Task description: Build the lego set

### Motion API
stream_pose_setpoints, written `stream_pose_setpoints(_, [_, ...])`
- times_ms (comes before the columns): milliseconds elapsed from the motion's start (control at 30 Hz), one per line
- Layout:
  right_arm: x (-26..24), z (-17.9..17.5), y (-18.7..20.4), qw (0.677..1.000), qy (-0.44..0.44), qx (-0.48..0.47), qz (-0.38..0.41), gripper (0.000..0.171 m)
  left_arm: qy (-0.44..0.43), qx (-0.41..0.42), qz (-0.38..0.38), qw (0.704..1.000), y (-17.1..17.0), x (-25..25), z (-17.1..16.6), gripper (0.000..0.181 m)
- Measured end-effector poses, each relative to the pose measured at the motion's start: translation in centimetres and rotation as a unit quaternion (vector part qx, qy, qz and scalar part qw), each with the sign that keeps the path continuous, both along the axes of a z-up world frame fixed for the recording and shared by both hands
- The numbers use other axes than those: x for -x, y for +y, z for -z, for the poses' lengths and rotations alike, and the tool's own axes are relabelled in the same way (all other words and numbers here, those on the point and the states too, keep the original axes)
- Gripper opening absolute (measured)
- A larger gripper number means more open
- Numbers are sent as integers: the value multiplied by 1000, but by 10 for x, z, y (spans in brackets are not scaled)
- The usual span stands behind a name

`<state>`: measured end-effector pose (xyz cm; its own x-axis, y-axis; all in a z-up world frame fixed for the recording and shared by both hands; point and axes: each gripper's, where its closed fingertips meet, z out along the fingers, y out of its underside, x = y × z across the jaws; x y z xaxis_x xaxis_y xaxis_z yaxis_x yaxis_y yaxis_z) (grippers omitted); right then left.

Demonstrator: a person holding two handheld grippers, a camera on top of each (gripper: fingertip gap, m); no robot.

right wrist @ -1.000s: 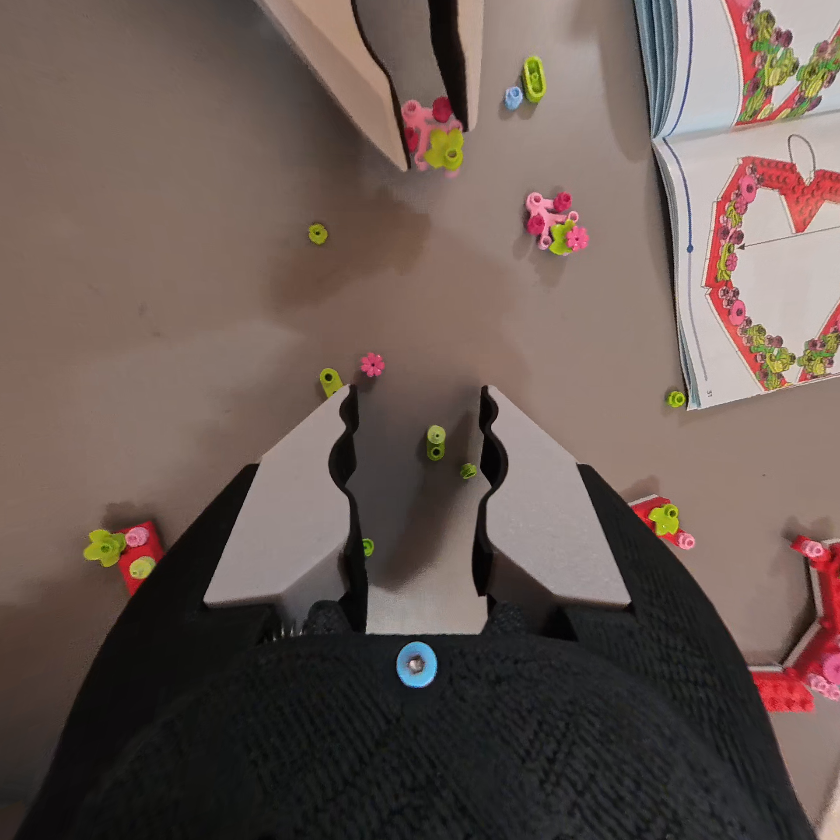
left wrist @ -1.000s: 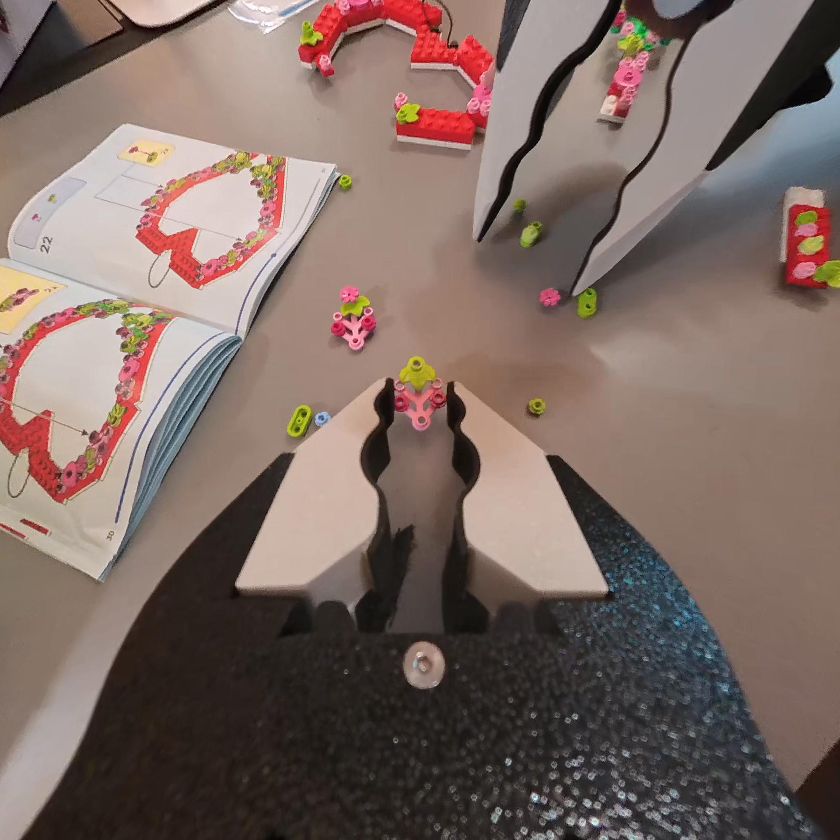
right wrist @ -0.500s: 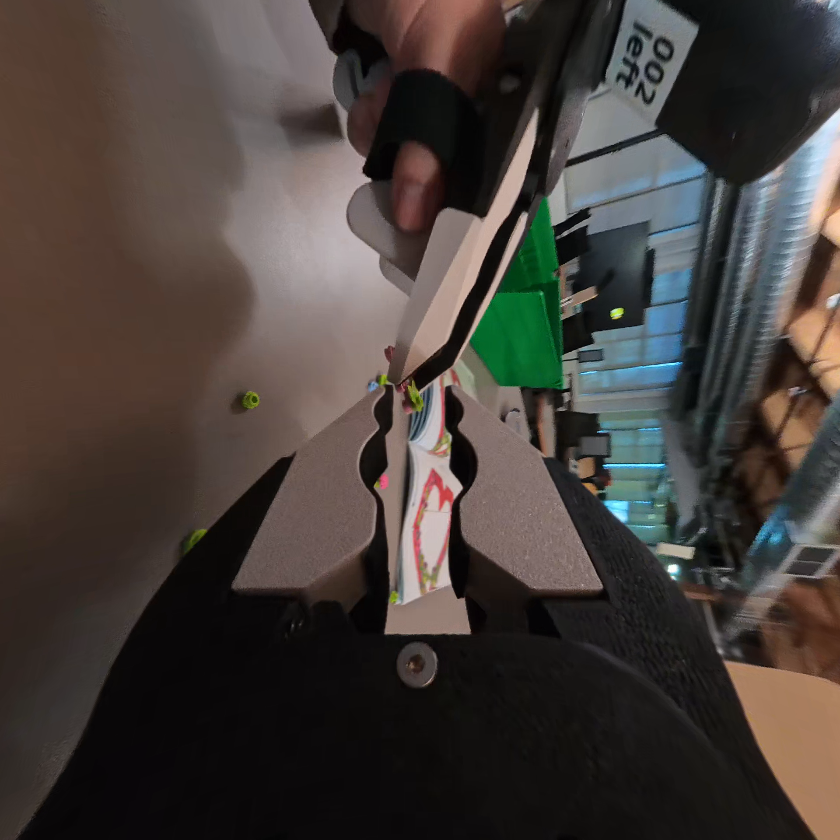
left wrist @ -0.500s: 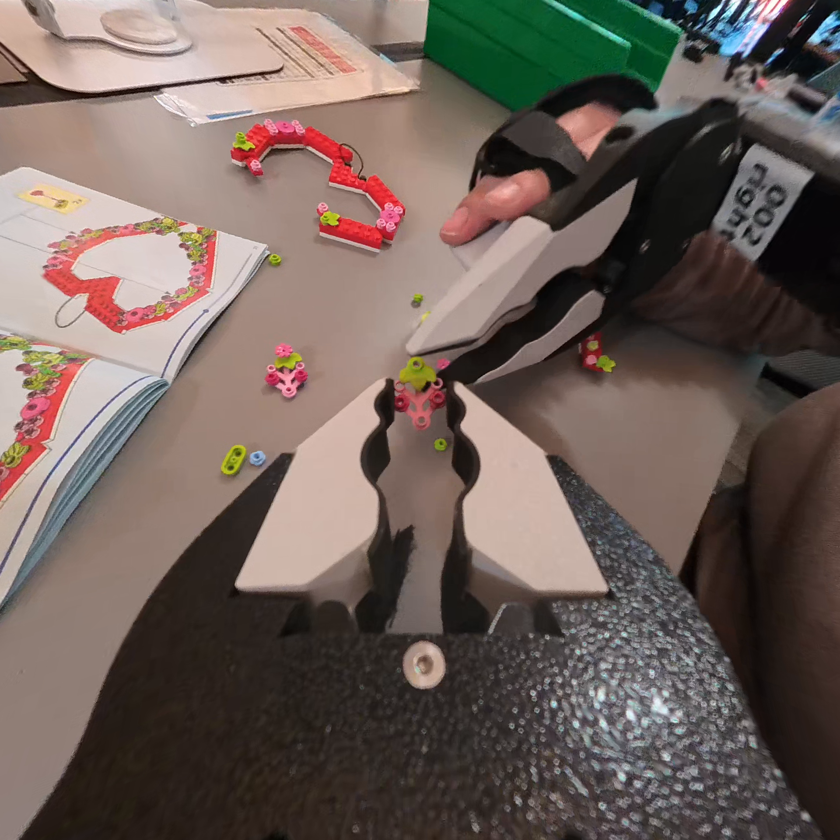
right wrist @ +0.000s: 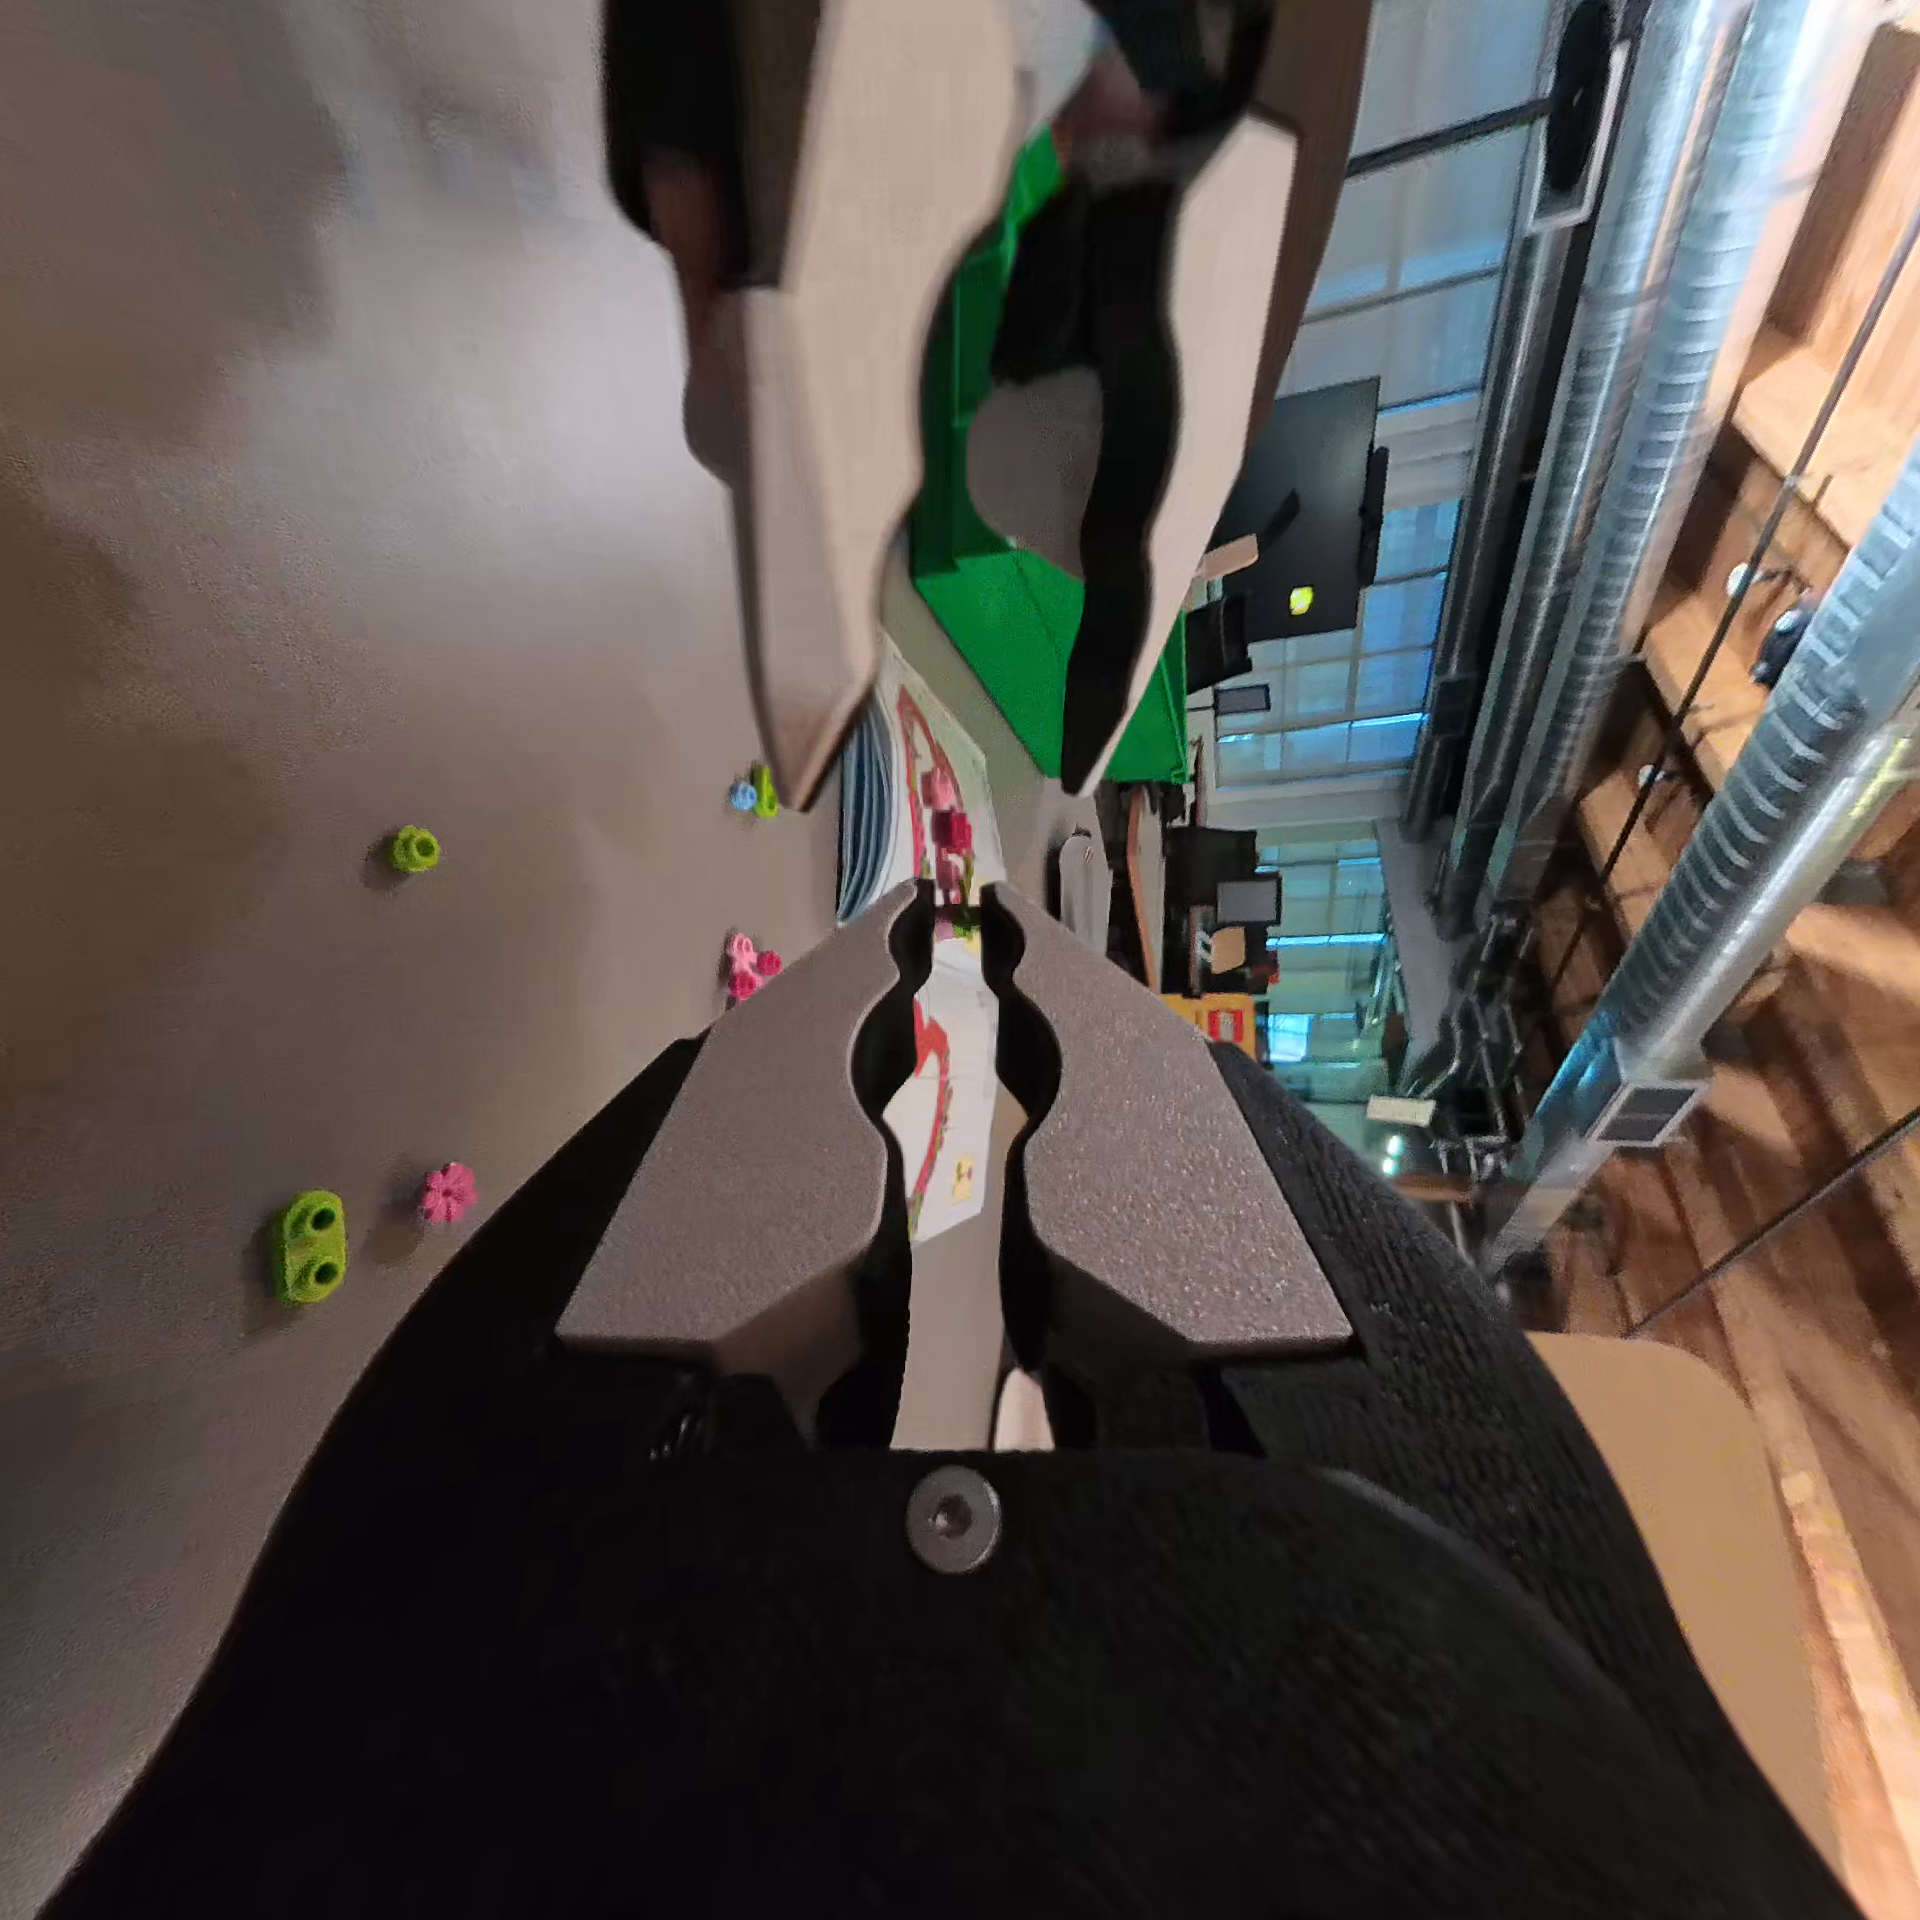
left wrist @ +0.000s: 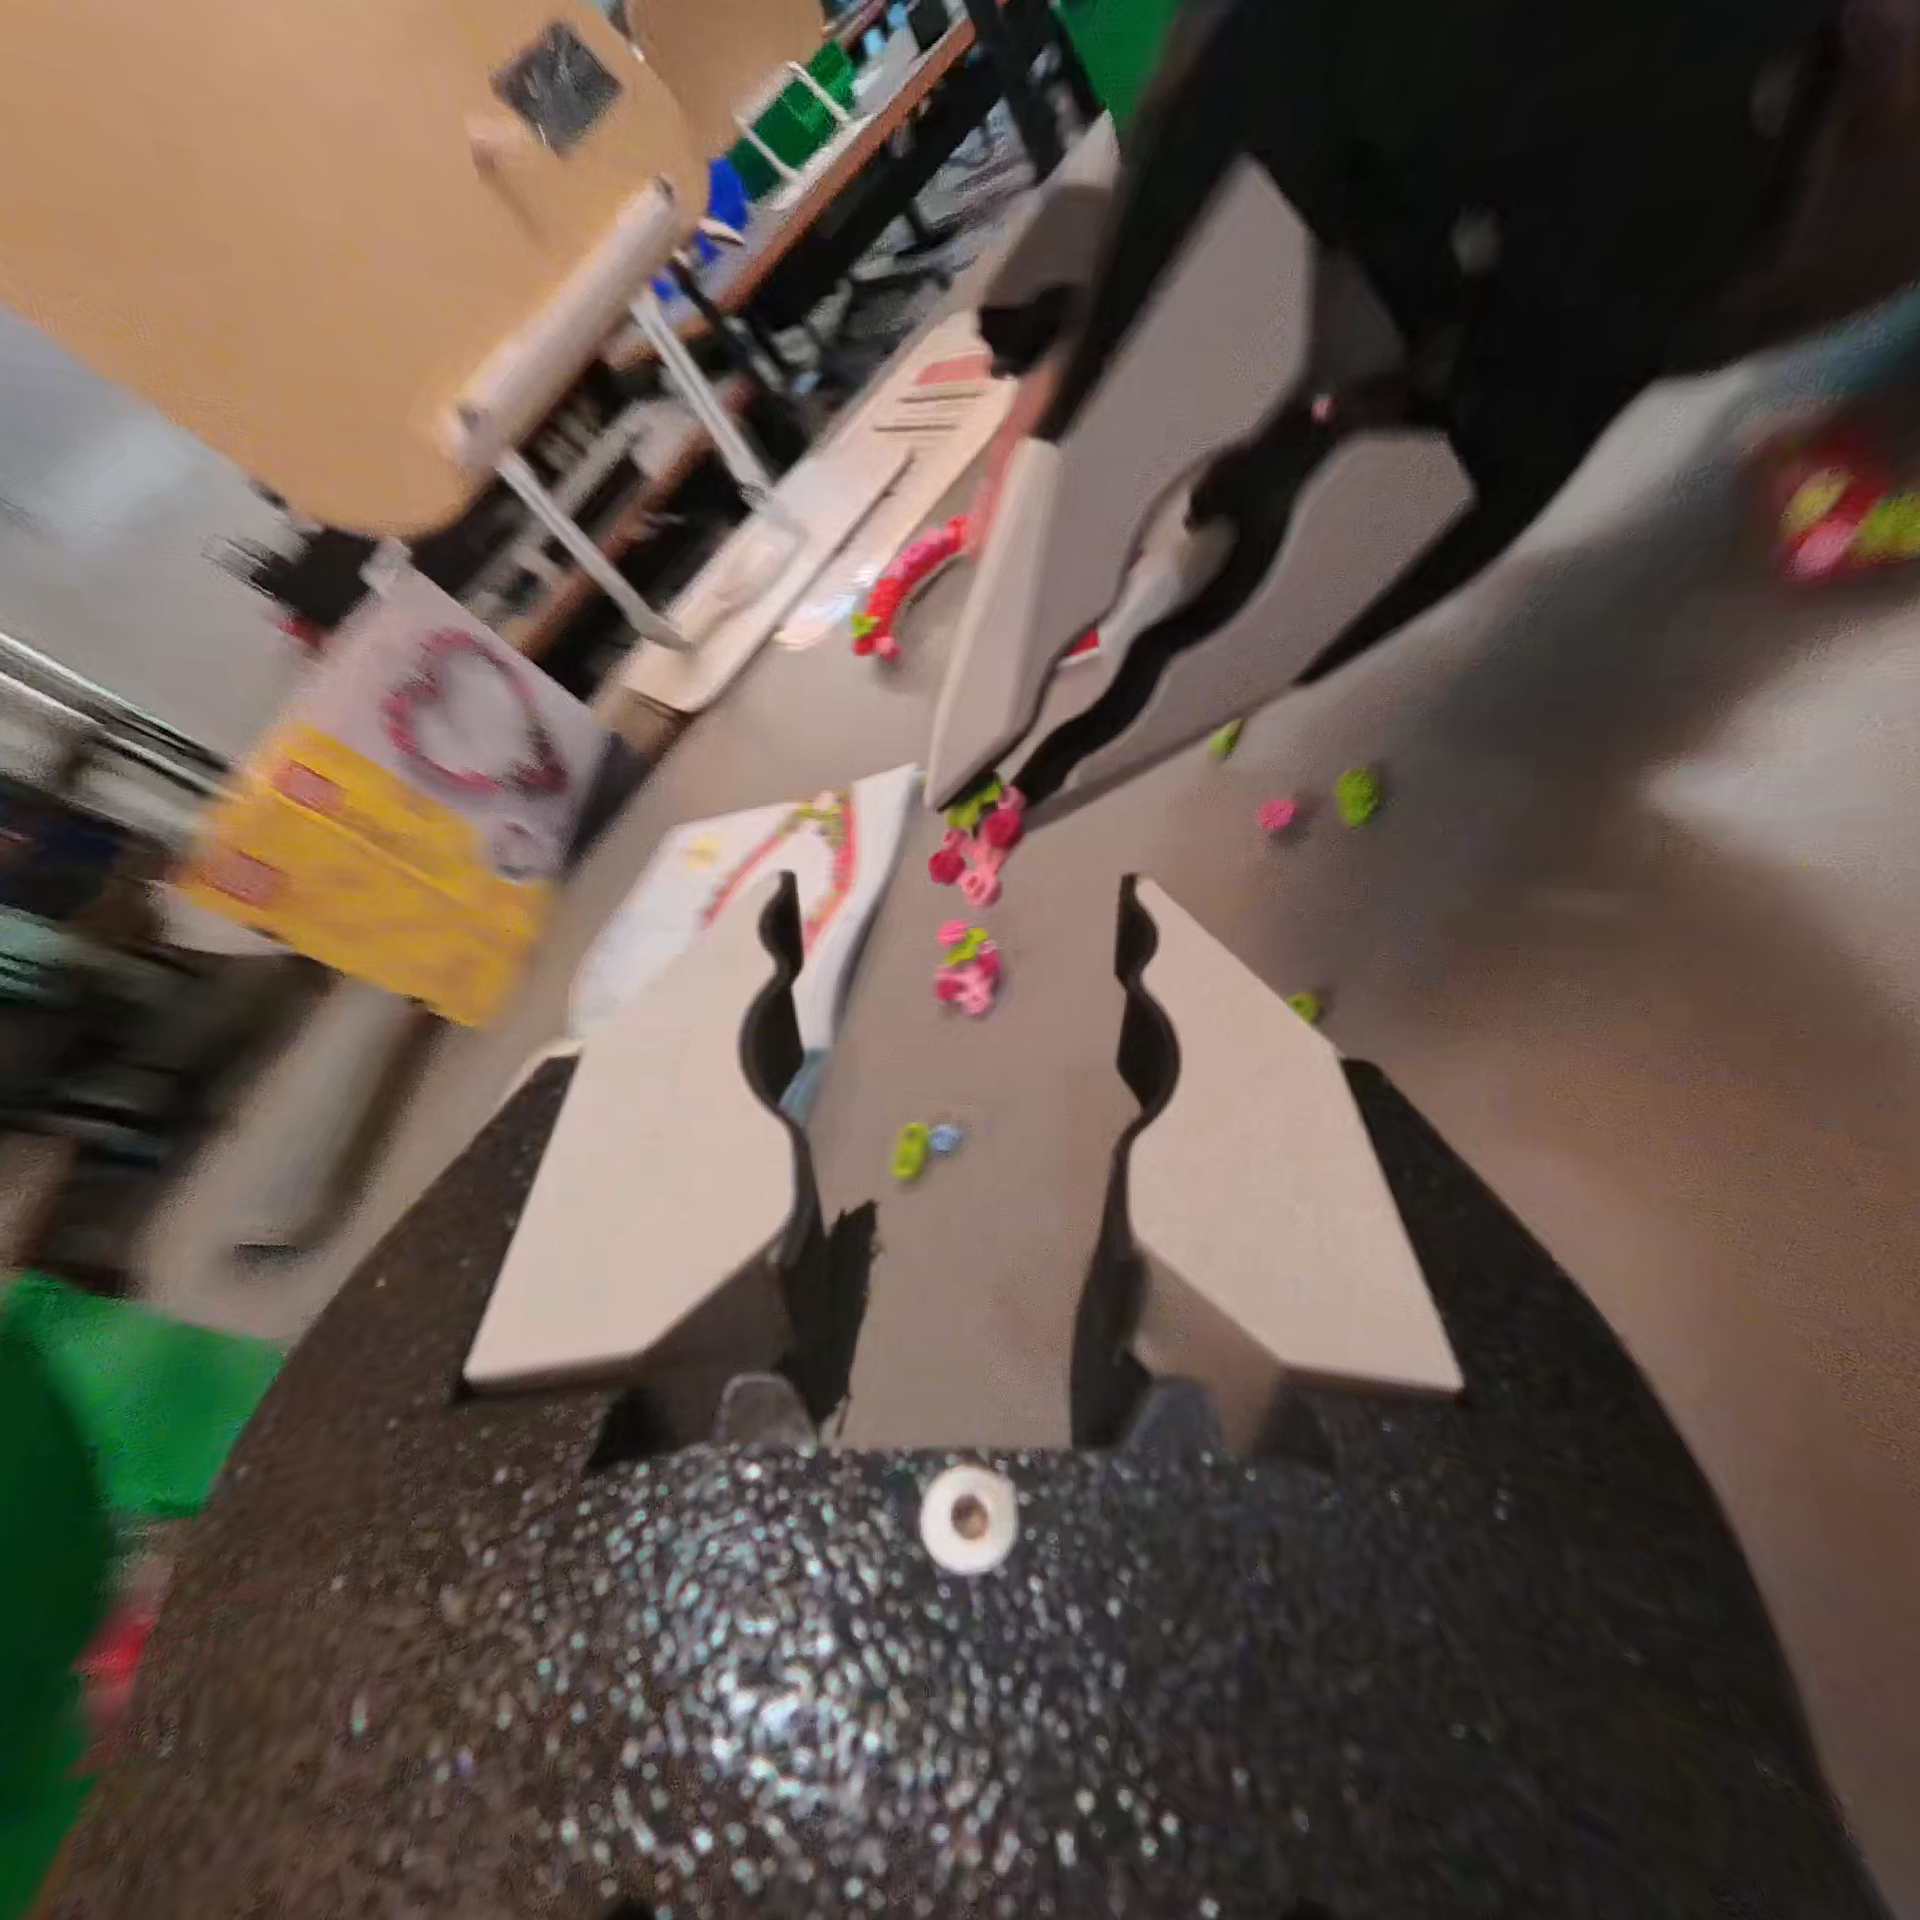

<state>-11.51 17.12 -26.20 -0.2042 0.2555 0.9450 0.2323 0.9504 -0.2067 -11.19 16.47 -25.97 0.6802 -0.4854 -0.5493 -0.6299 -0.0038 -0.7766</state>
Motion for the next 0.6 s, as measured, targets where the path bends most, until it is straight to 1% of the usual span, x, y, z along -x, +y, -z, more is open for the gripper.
stream_pose_setpoints(67, [0, 1, 4, 1000, -11, 10, 17, 7, 82, -48, -20, 995, 2, 0, 4, 55])
stream_pose_setpoints(200, [3, 2, 5, 999, -15, 25, 38, 7, 172, -108, -72, 976, 10, 5, 6, 42])
stream_pose_setpoints(333, [5, 5, 4, 998, -20, 27, 49, 6, 214, -128, -89, 964, 12, 3, 9, 29])
stream_pose_setpoints(433, [7, 9, -1, 998, -26, 35, 45, 6, 238, -146, -107, 954, 15, 5, 8, 26])
stream_pose_setpoints(500, [7, 10, -1, 998, -27, 33, 47, 7, 252, -146, -114, 950, 16, 6, 10, 23])
stream_pose_setpoints(600, [7, 9, -1, 998, -26, 40, 49, 7, 261, -147, -114, 947, 16, 6, 13, 13])
